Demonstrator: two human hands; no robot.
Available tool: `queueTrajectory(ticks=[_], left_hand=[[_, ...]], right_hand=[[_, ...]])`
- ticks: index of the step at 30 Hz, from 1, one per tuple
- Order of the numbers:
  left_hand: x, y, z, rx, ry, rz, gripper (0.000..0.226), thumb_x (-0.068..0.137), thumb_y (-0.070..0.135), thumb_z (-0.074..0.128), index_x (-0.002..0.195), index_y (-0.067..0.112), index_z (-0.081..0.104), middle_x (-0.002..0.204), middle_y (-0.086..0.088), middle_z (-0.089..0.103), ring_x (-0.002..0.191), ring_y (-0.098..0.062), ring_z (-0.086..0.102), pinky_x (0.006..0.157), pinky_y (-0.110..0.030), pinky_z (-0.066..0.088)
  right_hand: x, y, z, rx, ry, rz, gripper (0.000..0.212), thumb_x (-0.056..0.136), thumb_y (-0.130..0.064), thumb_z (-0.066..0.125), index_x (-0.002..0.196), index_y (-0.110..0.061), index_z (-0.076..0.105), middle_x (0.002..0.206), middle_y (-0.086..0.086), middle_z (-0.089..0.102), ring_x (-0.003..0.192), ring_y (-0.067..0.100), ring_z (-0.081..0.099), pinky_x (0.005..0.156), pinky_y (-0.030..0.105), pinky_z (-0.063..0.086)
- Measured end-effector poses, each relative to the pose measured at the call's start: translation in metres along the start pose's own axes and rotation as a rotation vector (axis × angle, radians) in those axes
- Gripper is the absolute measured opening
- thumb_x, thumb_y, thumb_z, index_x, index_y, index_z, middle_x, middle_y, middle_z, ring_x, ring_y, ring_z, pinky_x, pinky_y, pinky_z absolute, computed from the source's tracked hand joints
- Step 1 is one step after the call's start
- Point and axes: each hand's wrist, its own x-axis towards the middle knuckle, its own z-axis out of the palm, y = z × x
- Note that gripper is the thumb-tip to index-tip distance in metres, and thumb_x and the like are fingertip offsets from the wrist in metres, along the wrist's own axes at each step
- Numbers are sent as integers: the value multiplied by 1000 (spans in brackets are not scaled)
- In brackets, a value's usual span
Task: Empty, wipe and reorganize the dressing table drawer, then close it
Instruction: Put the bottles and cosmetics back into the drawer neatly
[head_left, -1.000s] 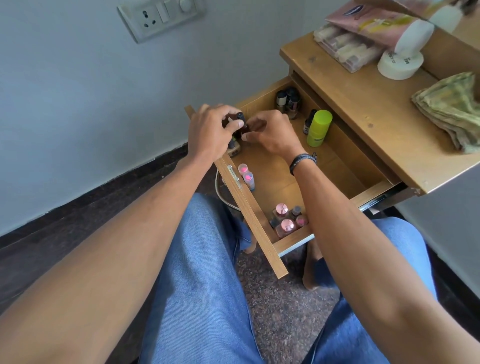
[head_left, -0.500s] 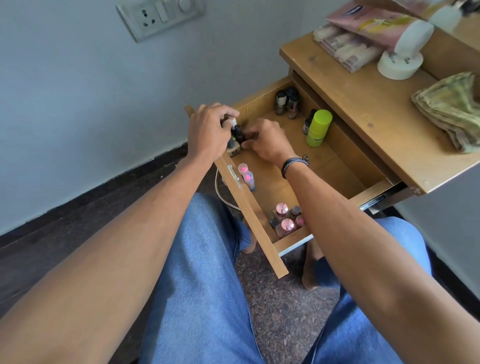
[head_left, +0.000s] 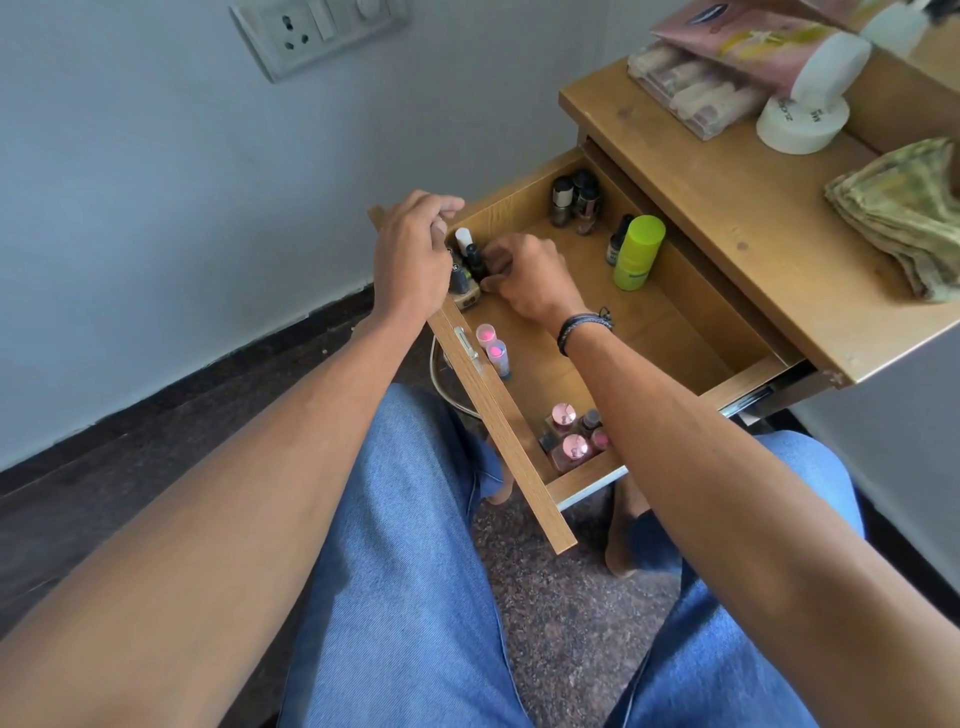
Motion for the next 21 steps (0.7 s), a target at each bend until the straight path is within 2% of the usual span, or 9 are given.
queueTrajectory(ticks=[3,5,8,11,15,18,21], left_hand=[[-1,-2,2,-36,35,19,43,96,-11,41,124,10,67,123,-1,61,115,-12,56,94,-20,49],[-2,-3,3,-33,56,25,45,95,-13,41,126,9,66,124,-2,60,116,-10,53,95,-18,48],[-2,-4,5,-9,70,30,49,92,-15,42,128,10,65,124,-1,60,111,-4,46,91,-17,48],[-1,-7,5,-2,70,30,48,93,-15,43,128,10,64,124,-1,60,111,-7,48,89,-18,49],[-1,-7,7,15,88,21,48,94,-13,45,131,12,63,123,0,60,104,0,39,81,-4,40],[0,-8,6,10,95,6,51,93,-13,46,134,13,60,123,-1,60,104,-1,39,77,-2,38],[-1,-11,5,-6,101,-1,51,94,-12,45,137,12,57,120,-2,59,97,4,37,80,2,34]], right_hand=[[-1,-1,-4,27,-16,35,35,86,-5,76,118,-19,68,103,-1,72,98,19,68,95,41,56],[-2,1,-6,27,2,62,31,87,3,67,110,-19,69,101,0,73,98,20,69,96,43,56],[-2,1,-12,7,61,112,29,88,4,57,95,-22,68,103,4,72,101,26,67,97,46,54],[-5,-1,-16,11,100,117,30,88,4,58,88,-24,67,102,2,70,101,26,66,93,43,56],[-11,-5,-21,57,144,86,22,89,0,61,90,-20,70,101,-2,71,98,19,66,93,42,56],[-19,-13,-32,77,178,49,18,87,-4,63,86,-21,70,91,-8,69,93,15,66,91,42,56],[-33,-24,-54,49,231,-48,14,85,-9,65,84,-22,68,83,-13,66,86,13,65,85,42,56]])
